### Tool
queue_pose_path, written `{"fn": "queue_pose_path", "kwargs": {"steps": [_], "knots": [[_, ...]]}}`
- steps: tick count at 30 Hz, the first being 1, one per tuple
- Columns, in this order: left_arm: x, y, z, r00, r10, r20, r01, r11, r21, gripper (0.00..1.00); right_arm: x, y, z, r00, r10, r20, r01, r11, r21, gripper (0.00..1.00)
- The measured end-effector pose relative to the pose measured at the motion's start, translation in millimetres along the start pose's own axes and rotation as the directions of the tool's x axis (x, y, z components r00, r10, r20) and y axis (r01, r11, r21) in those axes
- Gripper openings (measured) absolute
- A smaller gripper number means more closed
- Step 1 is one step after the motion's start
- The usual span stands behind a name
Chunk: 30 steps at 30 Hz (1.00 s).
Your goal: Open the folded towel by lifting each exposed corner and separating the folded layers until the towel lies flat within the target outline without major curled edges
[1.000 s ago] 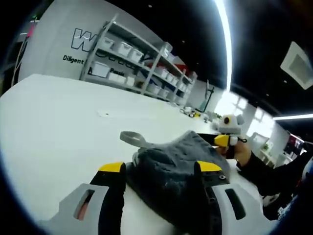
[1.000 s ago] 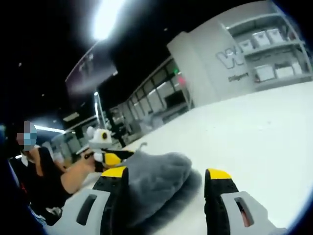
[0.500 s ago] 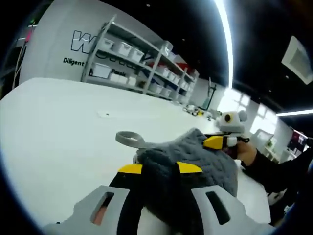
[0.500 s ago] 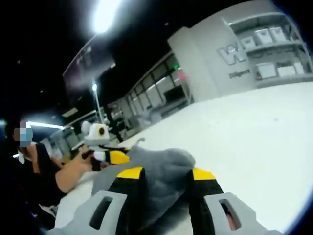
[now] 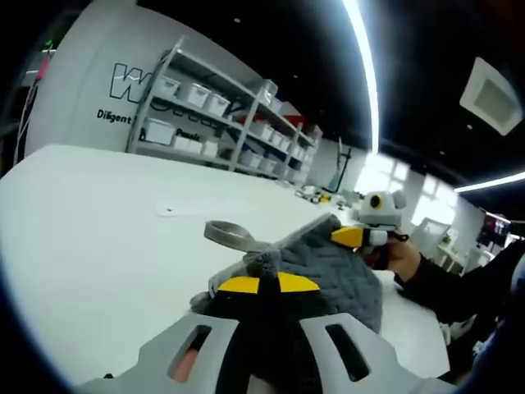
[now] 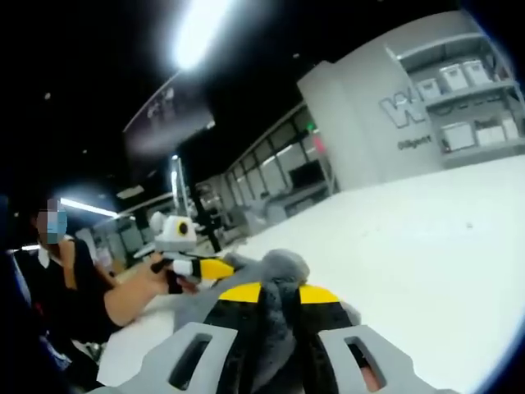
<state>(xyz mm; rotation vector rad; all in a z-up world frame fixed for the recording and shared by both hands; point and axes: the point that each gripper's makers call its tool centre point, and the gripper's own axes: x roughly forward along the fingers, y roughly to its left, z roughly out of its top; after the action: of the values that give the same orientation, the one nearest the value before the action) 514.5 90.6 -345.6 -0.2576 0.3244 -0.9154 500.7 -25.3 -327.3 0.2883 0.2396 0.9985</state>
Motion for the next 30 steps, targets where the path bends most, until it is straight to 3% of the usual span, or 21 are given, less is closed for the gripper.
{"fn": "queue_pose_path", "kwargs": {"steps": [5, 10, 14, 18, 24, 30], "knots": [[-7, -6.3, 3.4, 1.000, -0.025, 0.009, 0.025, 1.000, 0.002, 0.03, -3, 14, 5.1, 0.999, 0.047, 0.017, -0.047, 0.999, -0.026, 0.06], [-18, -23.6, 7.4, 0.998, -0.064, 0.016, 0.063, 0.997, 0.050, 0.03, -10, 35, 11.6, 0.995, 0.101, 0.017, -0.098, 0.987, -0.124, 0.04], [-30, -36.3, 19.0, 0.997, -0.074, 0.038, 0.070, 0.994, 0.087, 0.03, -16, 58, 21.7, 0.989, 0.142, 0.034, -0.131, 0.964, -0.230, 0.03], [-41, -51.6, 11.2, 0.998, -0.067, 0.015, 0.063, 0.982, 0.180, 0.03, -26, 80, 17.9, 0.982, 0.186, 0.016, -0.171, 0.932, -0.319, 0.03], [-46, -75.2, 2.4, 0.991, -0.129, 0.016, 0.123, 0.970, 0.209, 0.03, -32, 92, 9.7, 0.978, 0.207, -0.015, -0.201, 0.925, -0.324, 0.03], [-56, -79.2, -4.0, 0.994, -0.106, 0.013, 0.100, 0.966, 0.238, 0.03, -38, 97, 3.2, 0.975, 0.221, -0.012, -0.212, 0.920, -0.329, 0.03]]}}
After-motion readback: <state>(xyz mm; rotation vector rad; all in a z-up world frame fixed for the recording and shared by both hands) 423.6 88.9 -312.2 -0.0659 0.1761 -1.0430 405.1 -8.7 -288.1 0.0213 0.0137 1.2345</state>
